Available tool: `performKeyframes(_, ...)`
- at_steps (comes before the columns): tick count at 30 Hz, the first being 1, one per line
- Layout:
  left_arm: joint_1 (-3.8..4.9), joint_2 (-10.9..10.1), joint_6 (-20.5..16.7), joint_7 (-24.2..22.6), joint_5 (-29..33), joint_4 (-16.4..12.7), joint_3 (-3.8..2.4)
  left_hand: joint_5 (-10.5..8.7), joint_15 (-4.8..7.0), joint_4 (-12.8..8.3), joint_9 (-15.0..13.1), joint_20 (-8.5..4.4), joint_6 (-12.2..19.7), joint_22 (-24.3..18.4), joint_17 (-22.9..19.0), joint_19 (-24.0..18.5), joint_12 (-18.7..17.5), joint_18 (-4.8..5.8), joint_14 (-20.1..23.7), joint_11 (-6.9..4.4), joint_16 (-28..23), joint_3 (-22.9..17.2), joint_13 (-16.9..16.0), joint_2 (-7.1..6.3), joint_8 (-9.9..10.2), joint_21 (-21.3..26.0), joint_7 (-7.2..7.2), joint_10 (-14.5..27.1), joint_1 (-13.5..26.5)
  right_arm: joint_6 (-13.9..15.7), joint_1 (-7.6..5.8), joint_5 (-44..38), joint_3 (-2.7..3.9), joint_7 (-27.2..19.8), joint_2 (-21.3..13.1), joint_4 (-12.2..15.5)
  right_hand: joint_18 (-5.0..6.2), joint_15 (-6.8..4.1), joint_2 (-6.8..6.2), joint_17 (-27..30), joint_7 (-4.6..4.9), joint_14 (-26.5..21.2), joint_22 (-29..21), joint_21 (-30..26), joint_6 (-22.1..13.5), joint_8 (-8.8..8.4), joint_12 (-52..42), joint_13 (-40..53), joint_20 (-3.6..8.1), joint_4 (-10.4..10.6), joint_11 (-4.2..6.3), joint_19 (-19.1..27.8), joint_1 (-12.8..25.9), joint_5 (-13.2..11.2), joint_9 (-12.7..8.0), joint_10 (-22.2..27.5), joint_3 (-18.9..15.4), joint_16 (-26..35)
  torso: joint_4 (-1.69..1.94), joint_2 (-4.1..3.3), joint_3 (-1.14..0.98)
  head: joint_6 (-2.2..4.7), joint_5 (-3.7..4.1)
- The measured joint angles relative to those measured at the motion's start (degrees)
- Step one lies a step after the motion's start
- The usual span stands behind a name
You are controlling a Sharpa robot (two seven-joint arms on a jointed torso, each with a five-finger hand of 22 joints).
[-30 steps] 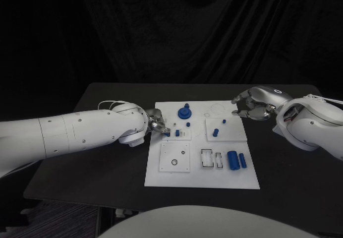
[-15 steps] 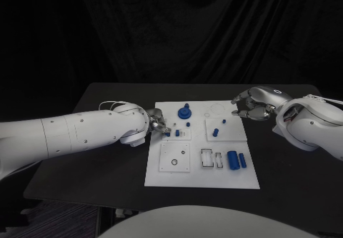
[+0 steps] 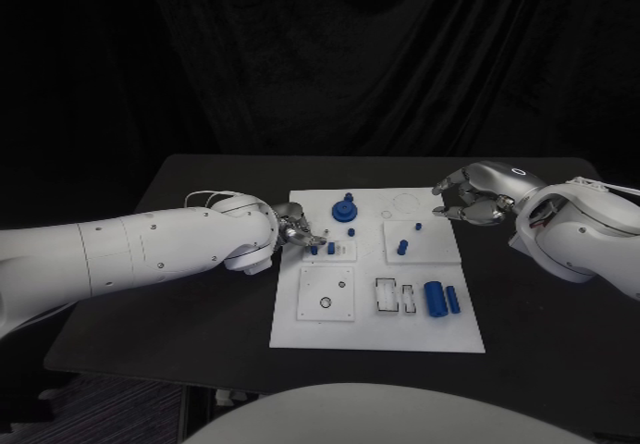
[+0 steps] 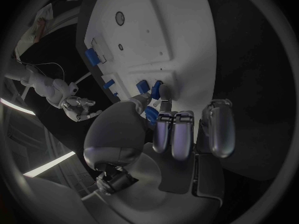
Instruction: Assemble the parts on the task board
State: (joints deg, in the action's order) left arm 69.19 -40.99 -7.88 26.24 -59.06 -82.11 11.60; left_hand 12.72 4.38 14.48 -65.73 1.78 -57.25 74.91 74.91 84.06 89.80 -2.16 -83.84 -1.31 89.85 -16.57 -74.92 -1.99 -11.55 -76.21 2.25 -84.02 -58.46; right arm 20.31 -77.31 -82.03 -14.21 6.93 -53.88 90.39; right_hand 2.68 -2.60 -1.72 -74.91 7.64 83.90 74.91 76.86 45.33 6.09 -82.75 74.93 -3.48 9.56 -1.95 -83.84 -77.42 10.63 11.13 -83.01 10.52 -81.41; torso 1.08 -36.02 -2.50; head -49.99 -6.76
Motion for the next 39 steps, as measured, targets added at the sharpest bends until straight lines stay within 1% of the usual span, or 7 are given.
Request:
performKeyframes(4, -0.02, 0.0, 0.1, -0.1, 0.0, 0.0, -0.02, -2.04, -0.20, 2.0, -0.5, 0.33, 0.3, 0.0, 0.0, -0.1, 0.0, 0.00, -0.2, 0.11, 0.0, 3.9, 0.0, 0.29, 0.9, 0.0, -0.23, 0.1, 2.2, 0.0, 0.04, 0.0, 0.00, 0.0, 0.0, 0.0, 0.00, 0.00, 0.00, 0.0, 0.00, 0.0, 0.0, 0.0, 0.0, 0.00, 0.0, 0.0, 0.00, 0.0, 0.00, 0.0, 0.0, 0.0, 0.0, 0.0, 0.0, 0.0, 0.02, 0.01, 0.01, 0.00, 0.01)
performKeyframes(12, -0.02, 0.0, 0.7, 0.2, -0.3, 0.0, -0.14, -5.48, -0.20, 2.3, -0.6, 0.40, 0.4, 0.0, 0.0, 0.0, 0.0, 0.00, -0.2, 0.37, 0.0, 11.1, 0.0, 3.06, 1.1, -1.8, -0.32, 0.0, 6.6, -0.2, 0.13, 0.0, 0.00, 0.0, -0.1, 0.0, 0.00, 0.00, 0.00, 0.0, 0.00, 0.0, 0.0, 0.0, 0.0, 0.00, 0.0, 0.0, 0.00, 0.0, 0.00, 0.0, 0.0, 0.0, 0.0, 0.0, 0.0, 0.0, 0.04, -0.01, 0.00, 0.00, -0.03)
performKeyframes(20, -0.02, -0.1, 0.9, 0.3, -0.9, -0.1, -0.19, -5.77, -0.20, 2.3, -1.5, 0.39, 0.5, 0.0, 0.0, 0.0, 0.0, 0.00, -0.2, 0.37, 0.0, 13.5, 0.0, 4.14, 0.2, -2.3, -0.38, 0.0, 7.7, -0.3, 0.22, 0.0, 0.00, 0.0, -0.1, 0.0, 0.00, 0.00, 0.00, 0.0, 0.00, 0.0, 0.0, 0.0, 0.0, -0.22, 0.0, 0.0, -0.21, 0.0, 0.00, -0.2, 0.0, 0.0, 0.0, 0.0, 0.0, 0.0, 0.03, -0.04, 0.01, 0.00, -0.13)
performKeyframes(26, -0.02, -0.2, 0.9, 0.4, -1.1, -0.1, -0.16, -2.94, -0.20, 2.0, -3.9, 0.39, 0.3, 0.0, 0.0, 0.0, 0.0, 0.00, -0.2, -0.03, 0.0, 15.0, 0.0, 5.86, -2.0, -2.3, -0.20, 0.0, 6.2, -0.3, 0.27, 0.0, 0.00, 0.0, -0.1, 0.0, -0.01, 0.00, 0.00, 0.0, 0.00, 0.0, 0.0, 0.0, 0.0, -0.22, 0.0, 0.0, -0.21, 0.0, 0.00, -0.2, 0.0, 0.0, -0.1, 0.0, 0.0, 0.0, 0.03, -0.05, 0.01, 0.00, -0.16)
performKeyframes(30, -0.03, -0.2, 0.9, 0.4, -1.2, -0.1, -0.14, -1.41, -0.19, 1.9, -4.9, 0.39, 0.7, 0.0, 0.0, 0.0, 0.0, 0.00, -0.2, -0.03, 0.0, 15.4, 0.0, 6.26, -2.4, -2.3, -0.51, 0.0, 4.5, -0.4, 0.32, 0.0, 0.00, 0.0, -0.1, 0.0, 0.00, 0.00, 0.00, 0.0, 0.00, 0.0, 0.0, 0.0, 0.0, -0.22, 0.0, 0.0, -0.21, 0.0, 0.00, -0.2, 0.0, 0.0, 0.0, 0.0, 0.0, 0.0, 0.03, -0.05, 0.01, 0.00, -0.18)
performKeyframes(35, -0.04, -0.3, 0.9, 0.3, -1.3, -0.1, -0.13, 3.14, -0.19, 0.2, -5.2, 0.39, 1.1, 0.0, 0.0, 0.0, 0.0, 0.00, -0.2, -0.03, 0.0, 15.6, 0.0, 5.77, -2.8, -2.0, -0.92, 0.0, -1.2, -0.4, 0.36, 0.0, 0.00, 0.0, -0.1, 0.0, -0.01, 0.00, 0.00, 0.0, 0.00, 0.0, 0.0, 0.0, 0.0, -0.22, 0.0, 0.0, -0.21, 0.0, 0.00, -0.2, 0.0, 0.0, 0.0, 0.0, 0.0, 0.0, 0.03, -0.03, 0.01, 0.00, -0.24)
performKeyframes(39, -0.04, -0.4, 1.1, 0.3, -1.3, -0.2, -0.14, 3.76, -0.19, -0.4, -5.2, 0.39, 1.1, 0.0, 0.0, 0.0, 0.0, 0.00, -0.2, -0.03, 0.0, 15.5, 0.0, 5.52, -2.8, -2.0, -0.93, 0.0, -2.9, -0.4, 0.40, 0.0, 0.00, 0.0, -0.1, 0.0, -0.01, 0.00, 0.00, 0.0, 0.00, 0.0, 0.0, 0.0, 0.0, -0.22, 0.0, 0.0, -0.21, 0.0, 0.00, -0.2, 0.0, 0.0, 0.0, 0.0, 0.0, 0.0, 0.03, -0.04, 0.01, 0.00, -0.25)
